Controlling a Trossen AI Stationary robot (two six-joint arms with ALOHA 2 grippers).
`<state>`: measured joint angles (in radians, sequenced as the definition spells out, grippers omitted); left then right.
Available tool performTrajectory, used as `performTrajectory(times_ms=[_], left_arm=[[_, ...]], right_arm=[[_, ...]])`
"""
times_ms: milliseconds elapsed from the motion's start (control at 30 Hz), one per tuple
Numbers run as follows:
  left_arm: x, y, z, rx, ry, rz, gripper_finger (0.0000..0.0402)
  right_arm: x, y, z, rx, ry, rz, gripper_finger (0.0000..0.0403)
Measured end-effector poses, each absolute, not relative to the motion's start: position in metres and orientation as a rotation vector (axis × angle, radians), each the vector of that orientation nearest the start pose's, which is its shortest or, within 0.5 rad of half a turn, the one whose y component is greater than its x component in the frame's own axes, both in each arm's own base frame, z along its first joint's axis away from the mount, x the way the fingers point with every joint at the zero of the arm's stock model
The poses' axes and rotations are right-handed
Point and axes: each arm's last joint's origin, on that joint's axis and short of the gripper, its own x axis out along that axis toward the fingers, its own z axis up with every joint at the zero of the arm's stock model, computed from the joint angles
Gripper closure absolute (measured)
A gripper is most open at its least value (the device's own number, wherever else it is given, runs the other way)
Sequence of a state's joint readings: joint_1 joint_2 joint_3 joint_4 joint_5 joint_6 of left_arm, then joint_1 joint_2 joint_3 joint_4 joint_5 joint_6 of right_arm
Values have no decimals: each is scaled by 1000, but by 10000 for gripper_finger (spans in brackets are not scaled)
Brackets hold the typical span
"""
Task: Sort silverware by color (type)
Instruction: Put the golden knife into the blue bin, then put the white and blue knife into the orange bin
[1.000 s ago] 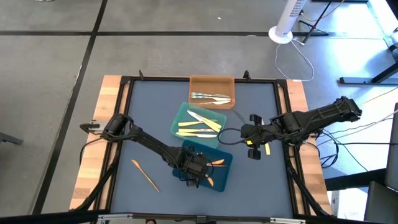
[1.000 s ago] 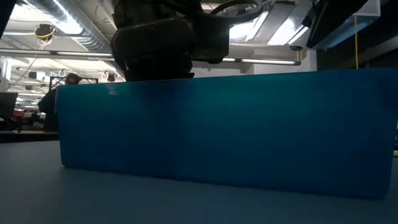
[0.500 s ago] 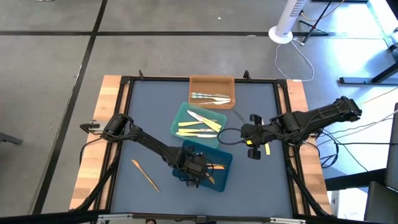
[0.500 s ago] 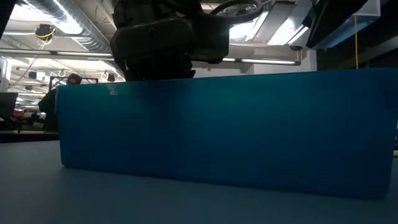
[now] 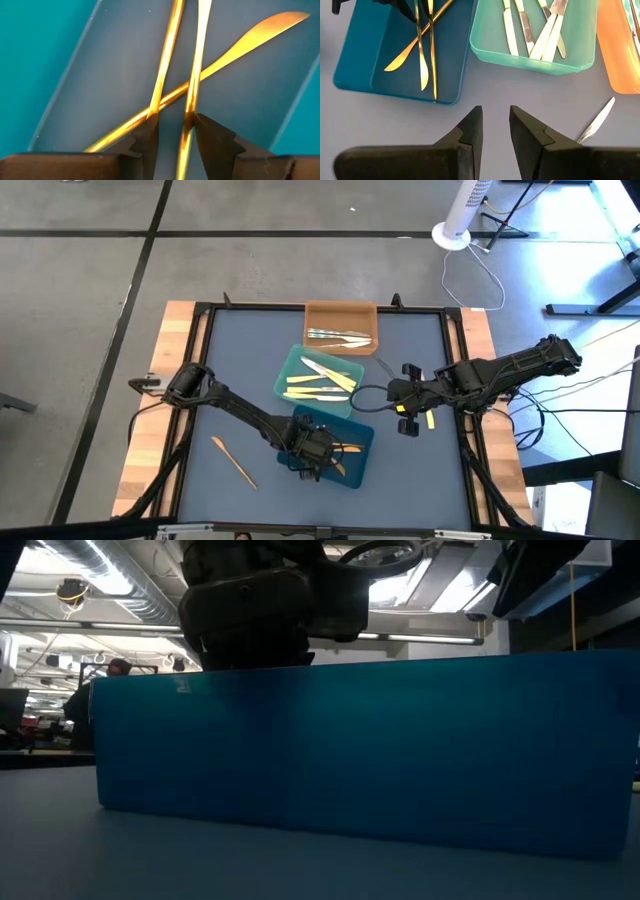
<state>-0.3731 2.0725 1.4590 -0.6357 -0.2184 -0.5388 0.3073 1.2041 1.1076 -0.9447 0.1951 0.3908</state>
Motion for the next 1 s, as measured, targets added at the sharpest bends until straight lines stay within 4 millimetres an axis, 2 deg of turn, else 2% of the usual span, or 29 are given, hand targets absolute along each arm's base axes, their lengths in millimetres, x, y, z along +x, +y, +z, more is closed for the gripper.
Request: performTrajectory(times_ms=[733,1000], left_arm=[[382,-143,180,-141,1120,171,281],[376,-140,201,-132,1083,159,281]], right_arm=[[215,62,303,100,1009,-93,317],[215,62,303,100,1010,-93,317]])
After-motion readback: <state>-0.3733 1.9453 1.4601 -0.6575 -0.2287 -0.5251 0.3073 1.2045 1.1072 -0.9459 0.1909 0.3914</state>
